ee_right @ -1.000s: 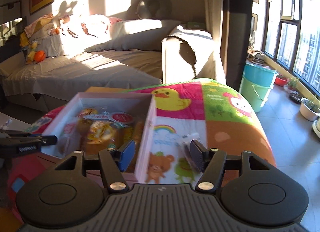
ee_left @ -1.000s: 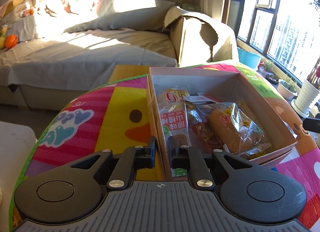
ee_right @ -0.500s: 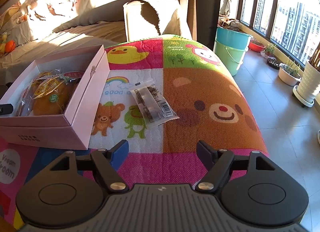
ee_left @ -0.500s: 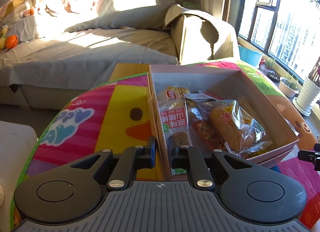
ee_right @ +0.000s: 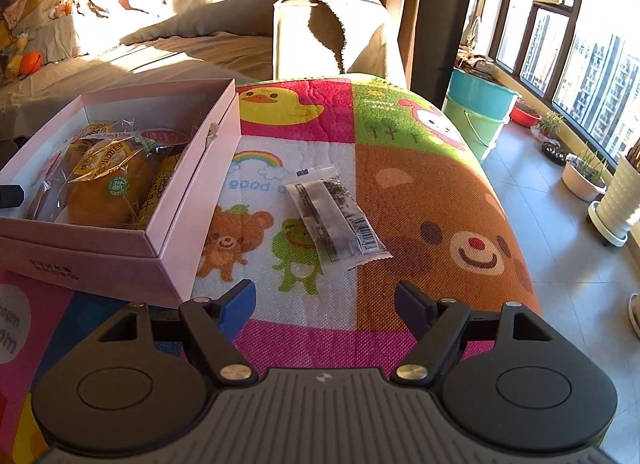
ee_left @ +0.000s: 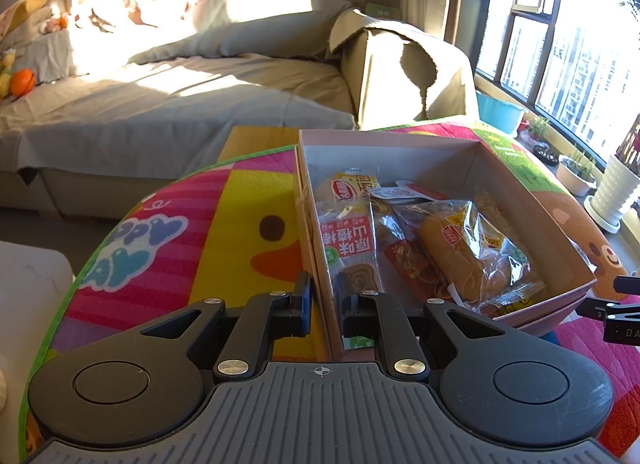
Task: Organize objects
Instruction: 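Reach the right gripper to the clear dark-snack packet and grasp it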
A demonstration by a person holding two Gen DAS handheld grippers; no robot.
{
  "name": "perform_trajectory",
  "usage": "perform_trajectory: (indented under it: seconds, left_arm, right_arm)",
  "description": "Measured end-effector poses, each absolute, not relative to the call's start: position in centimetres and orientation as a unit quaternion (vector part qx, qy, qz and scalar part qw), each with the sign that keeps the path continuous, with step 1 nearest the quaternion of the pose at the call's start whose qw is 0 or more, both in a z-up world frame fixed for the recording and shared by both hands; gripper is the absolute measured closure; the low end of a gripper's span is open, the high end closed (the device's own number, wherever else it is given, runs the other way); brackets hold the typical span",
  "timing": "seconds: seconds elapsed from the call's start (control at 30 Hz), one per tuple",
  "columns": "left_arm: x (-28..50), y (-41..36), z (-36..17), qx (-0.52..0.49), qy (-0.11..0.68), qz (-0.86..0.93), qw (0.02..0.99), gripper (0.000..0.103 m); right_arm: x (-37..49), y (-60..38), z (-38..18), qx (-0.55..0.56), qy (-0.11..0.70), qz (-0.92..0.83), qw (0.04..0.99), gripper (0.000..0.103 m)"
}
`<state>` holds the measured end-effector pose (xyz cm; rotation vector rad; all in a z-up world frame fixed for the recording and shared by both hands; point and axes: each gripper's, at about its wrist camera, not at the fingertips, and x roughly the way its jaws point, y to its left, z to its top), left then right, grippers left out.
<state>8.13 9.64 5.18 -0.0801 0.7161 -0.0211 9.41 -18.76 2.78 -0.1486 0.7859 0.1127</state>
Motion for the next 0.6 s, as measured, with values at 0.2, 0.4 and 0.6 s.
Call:
perform_trajectory:
  seconds: [0.2,0.4,0.6]
  left_arm:
    - [8.1,9.6,5.1,-0.039,0.35,-0.01,0.936,0.088]
    - [8.1,9.6,5.1,-0.04,0.352,-0.01,0.935,0.088]
    - [8.1,9.5,5.2,-0.038,0.353,-0.011,0.935,0.088]
  right_arm:
    - [10.6,-18.5,3.0,-0.106,0.363,0.059,0.924,0.026]
    - [15.4,-19.1,3.3,-0.089,0.368,0.07,0.923,0.026]
    - [17.1,-19.2,1.8,-0.068,0.395,0.091,0.911,0.038]
